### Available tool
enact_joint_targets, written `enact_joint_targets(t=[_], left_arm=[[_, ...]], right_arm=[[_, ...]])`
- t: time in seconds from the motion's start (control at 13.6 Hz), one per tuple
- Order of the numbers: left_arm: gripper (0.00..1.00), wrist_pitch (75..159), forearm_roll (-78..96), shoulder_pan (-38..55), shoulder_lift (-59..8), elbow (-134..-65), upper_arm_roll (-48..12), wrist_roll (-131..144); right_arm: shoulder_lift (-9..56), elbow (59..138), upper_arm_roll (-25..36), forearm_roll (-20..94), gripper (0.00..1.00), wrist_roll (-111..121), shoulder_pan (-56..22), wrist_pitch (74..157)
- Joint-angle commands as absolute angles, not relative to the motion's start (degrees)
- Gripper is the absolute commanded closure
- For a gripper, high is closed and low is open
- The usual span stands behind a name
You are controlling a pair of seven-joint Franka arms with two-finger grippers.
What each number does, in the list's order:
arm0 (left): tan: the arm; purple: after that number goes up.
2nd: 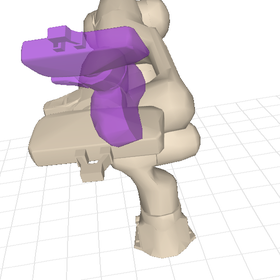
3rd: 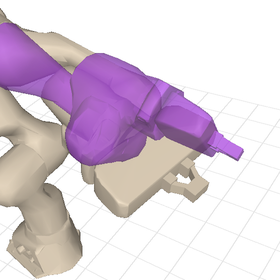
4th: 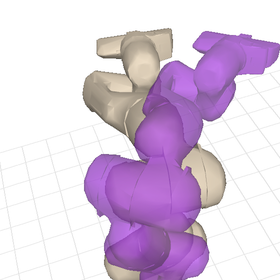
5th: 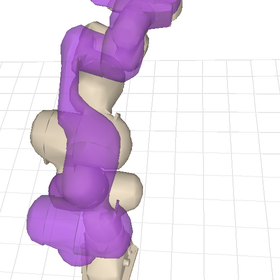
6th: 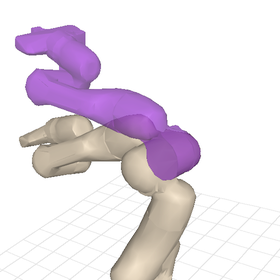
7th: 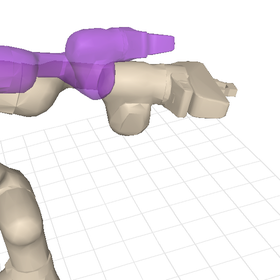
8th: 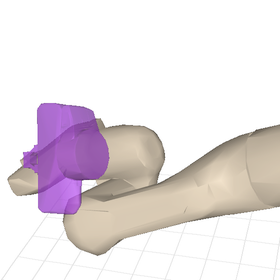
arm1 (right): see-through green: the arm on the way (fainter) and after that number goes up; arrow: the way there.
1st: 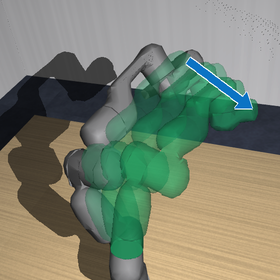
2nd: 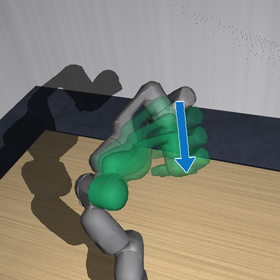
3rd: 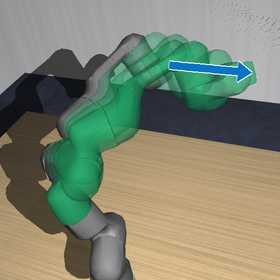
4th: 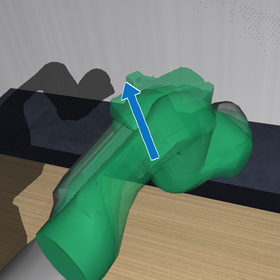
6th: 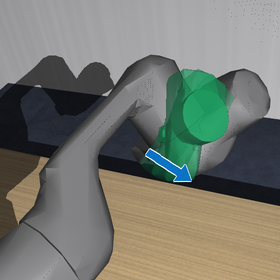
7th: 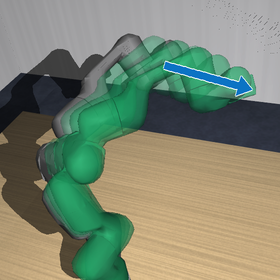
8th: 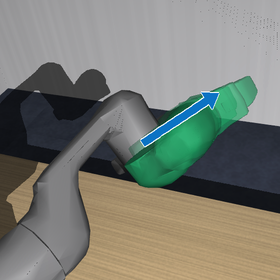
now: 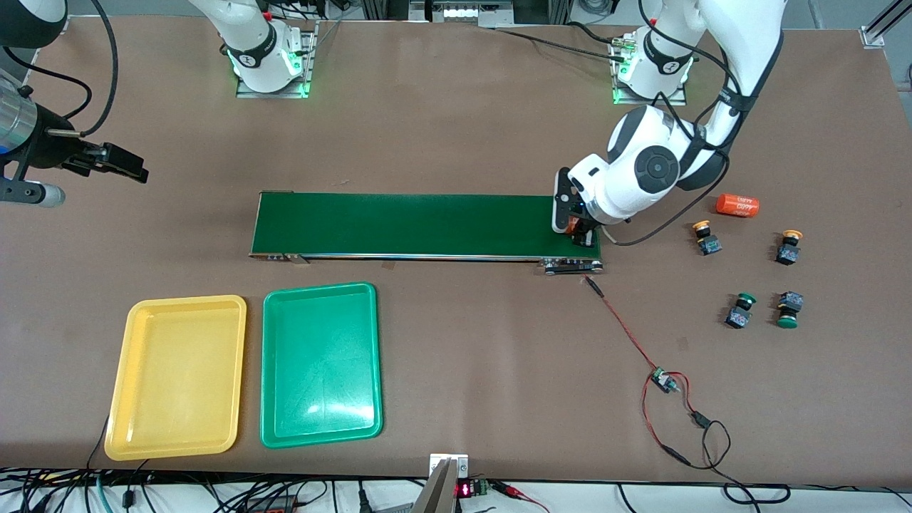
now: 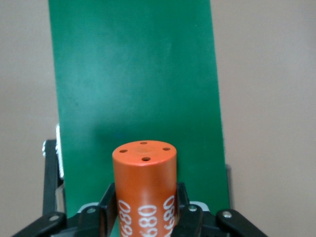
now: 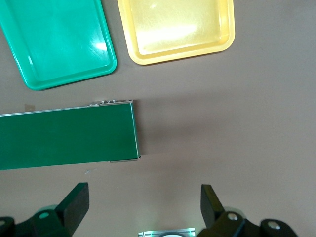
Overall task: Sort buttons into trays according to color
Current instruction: 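Carry the battery onto the conveyor belt and open the left gripper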
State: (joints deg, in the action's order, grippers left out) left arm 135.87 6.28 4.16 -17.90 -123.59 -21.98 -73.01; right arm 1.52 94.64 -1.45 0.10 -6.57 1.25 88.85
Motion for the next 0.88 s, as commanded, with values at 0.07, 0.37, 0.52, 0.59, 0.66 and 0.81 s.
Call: enact_joint_targets(t=[0.07,0.37,0.52,0.59,0.66,0.81], left_arm=[[0.0,136.58,5.98,5.1,-18.02,-123.66,-22.06,-71.89],[0.0,132.3,5.98,5.01,-13.64,-122.88,-22.24,-71.81],[0.0,127.9,6.06,3.18,-10.38,-120.77,-21.63,-72.07],[0.0,126.4,5.98,-0.58,-10.02,-119.2,-21.19,-72.33],[0.0,126.39,6.06,-4.53,-10.11,-118.22,-20.75,-72.42],[0.0,126.3,6.07,-8.16,-10.11,-117.17,-17.86,-72.33]], right_arm=[[1.58,95.01,-1.67,0.88,0.0,-6.85,1.32,88.95],[4.12,92.55,-1.76,0.35,0.0,-5.71,0.88,87.98],[3.96,92.46,-1.84,-0.34,0.0,-5.63,0.62,88.15],[3.96,92.46,-1.76,-1.31,0.0,-5.45,0.7,87.89],[3.96,92.37,-1.67,-0.97,0.0,-5.36,0.96,87.8],[3.78,92.2,-1.84,-1.05,0.0,-5.89,0.44,87.98]])
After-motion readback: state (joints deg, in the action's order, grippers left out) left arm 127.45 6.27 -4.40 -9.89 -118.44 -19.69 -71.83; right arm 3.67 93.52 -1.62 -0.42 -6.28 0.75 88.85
